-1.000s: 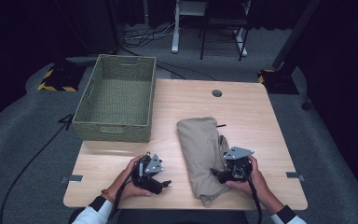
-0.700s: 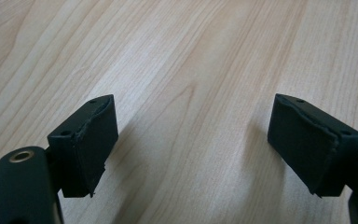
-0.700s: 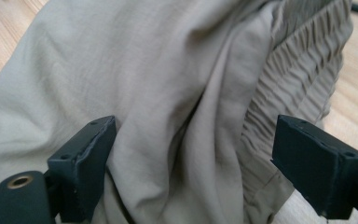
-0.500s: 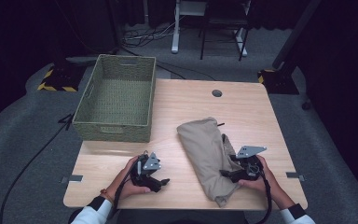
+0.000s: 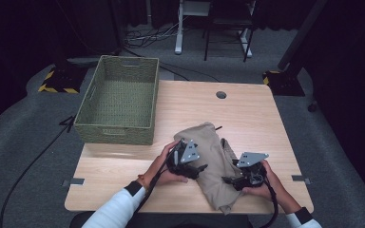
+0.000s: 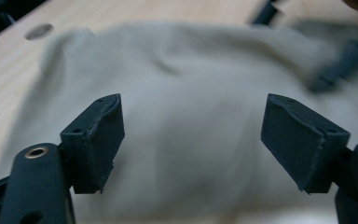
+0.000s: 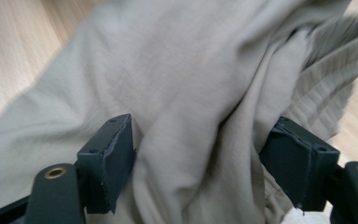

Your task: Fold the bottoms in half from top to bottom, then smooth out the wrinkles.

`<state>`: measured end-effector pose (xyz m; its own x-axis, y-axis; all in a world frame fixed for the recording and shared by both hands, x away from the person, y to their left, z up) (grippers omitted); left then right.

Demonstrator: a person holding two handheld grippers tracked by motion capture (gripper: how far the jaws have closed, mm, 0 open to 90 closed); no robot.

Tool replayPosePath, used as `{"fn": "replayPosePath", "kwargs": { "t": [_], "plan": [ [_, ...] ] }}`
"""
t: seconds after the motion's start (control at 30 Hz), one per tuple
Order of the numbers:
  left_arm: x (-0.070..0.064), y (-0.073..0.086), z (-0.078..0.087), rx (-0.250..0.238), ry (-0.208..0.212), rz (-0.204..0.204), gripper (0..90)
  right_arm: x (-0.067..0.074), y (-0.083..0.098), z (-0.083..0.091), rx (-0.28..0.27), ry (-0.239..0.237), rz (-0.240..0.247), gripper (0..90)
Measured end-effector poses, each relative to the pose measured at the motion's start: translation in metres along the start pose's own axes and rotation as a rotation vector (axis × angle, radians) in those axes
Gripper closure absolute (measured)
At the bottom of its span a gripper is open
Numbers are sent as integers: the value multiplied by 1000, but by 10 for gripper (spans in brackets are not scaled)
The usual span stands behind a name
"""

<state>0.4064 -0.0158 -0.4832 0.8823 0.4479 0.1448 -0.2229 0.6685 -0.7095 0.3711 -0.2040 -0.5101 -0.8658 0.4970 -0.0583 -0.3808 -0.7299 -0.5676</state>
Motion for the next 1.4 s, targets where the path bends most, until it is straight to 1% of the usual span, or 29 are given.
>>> {"fn": "replayPosePath", "kwargs": {
  "t": [0.03, 0.07, 0.1, 0.13, 0.17, 0.2, 0.23, 0.33, 0.43, 0.5, 0.57, 0.63, 0.7, 0.73, 0.77, 0.83, 0.9, 0.93, 0.97, 1.0, 1.07, 1.1, 1.17, 1.2, 1.27, 1.3, 1.33, 1.37, 1.4],
  "plan": [
    [7, -2, -6, 22, -18, -2, 227, 0, 0, 2, 1, 9, -3, 266],
    [14, -3, -12, 40, -43, 11, 223, 0, 0, 4, 3, 27, -7, 269],
    [14, -3, -12, 40, -43, 11, 235, 0, 0, 4, 3, 27, -7, 269],
    [26, 2, -24, 88, -26, 47, 246, -2, 4, 7, 6, 49, -17, 293],
    [30, 6, -30, 114, -23, 61, 244, -2, 6, 7, 8, 49, -20, 295],
    [30, 6, -30, 114, -23, 61, 260, -3, 8, 8, 4, 49, -26, 305],
    [36, 15, -38, 165, -32, 61, 267, -5, 10, 10, -2, 55, -35, 309],
    [38, 24, -43, 186, -2, 79, 267, -10, 15, 12, 1, 56, -60, 307],
    [38, 32, -44, 211, -4, 63, 267, -20, 24, 18, 17, 92, -74, 310],
    [38, 36, -42, 214, 4, 69, 267, -30, 32, 24, 28, 129, -114, 322],
    [38, 40, -40, 221, 13, 88, 267, -42, 40, 29, 52, 192, -153, 348],
    [36, 44, -36, 233, 11, 90, 268, -51, 44, 33, 73, 252, -191, 366],
    [34, 47, -33, 233, 6, 96, 268, -56, 42, 38, 63, 320, -192, 377],
    [33, 48, -31, 235, 1, 104, 267, -56, 38, 41, 34, 334, -210, 383],
    [31, 49, -30, 232, -6, 113, 267, -53, 32, 46, -12, 321, -217, 382],
    [29, 51, -28, 225, -15, 111, 268, -38, 17, 55, -103, 279, -172, 372],
    [29, 51, -27, 232, -10, 108, 268, -18, 1, 58, -165, 184, -120, 368],
    [29, 52, -28, 226, -7, 124, 267, -8, -6, 56, -181, 156, -96, 364],
    [29, 52, -28, 223, -3, 132, 268, 3, -13, 50, -181, 127, -56, 361],
    [29, 53, -28, 220, 0, 139, 268, 9, -15, 46, -165, 118, -33, 360],
    [29, 54, -28, 216, 2, 143, 268, 16, -15, 31, -111, 146, 16, 368],
    [28, 55, -27, 218, 2, 144, 268, 16, -12, 24, -80, 148, 23, 374],
    [27, 57, -26, 213, 2, 151, 268, 8, -2, 14, -29, 181, 8, 392],
    [26, 58, -25, 213, 4, 152, 269, 1, 3, 12, -17, 200, 0, 404],
    [24, 60, -23, 212, 7, 155, 269, -15, 14, 11, -1, 228, -54, 410],
    [24, 60, -23, 212, 7, 155, 269, -15, 14, 11, -1, 228, -54, 410],
    [22, 62, -21, 213, 15, 167, 269, -37, 27, 15, 3, 266, -154, 447],
    [20, 63, -20, 211, 10, 167, 269, -42, 30, 16, 12, 284, -172, 456],
    [19, 64, -19, 210, 3, 172, 269, -51, 37, 16, 36, 293, -217, 456]
  ]
}}
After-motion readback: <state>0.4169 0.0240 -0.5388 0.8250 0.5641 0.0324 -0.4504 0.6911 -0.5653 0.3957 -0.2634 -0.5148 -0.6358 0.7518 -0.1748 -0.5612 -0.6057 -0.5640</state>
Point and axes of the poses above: each handheld gripper's, and its own axes: z roughly backward along the jaws, y roughly out of its underside, x roughly to its left, the point moved 6 cm from there along -z, roughly forward along the jaws, and after that the axes turned 10 degrees about x, right-handed, at the moved point
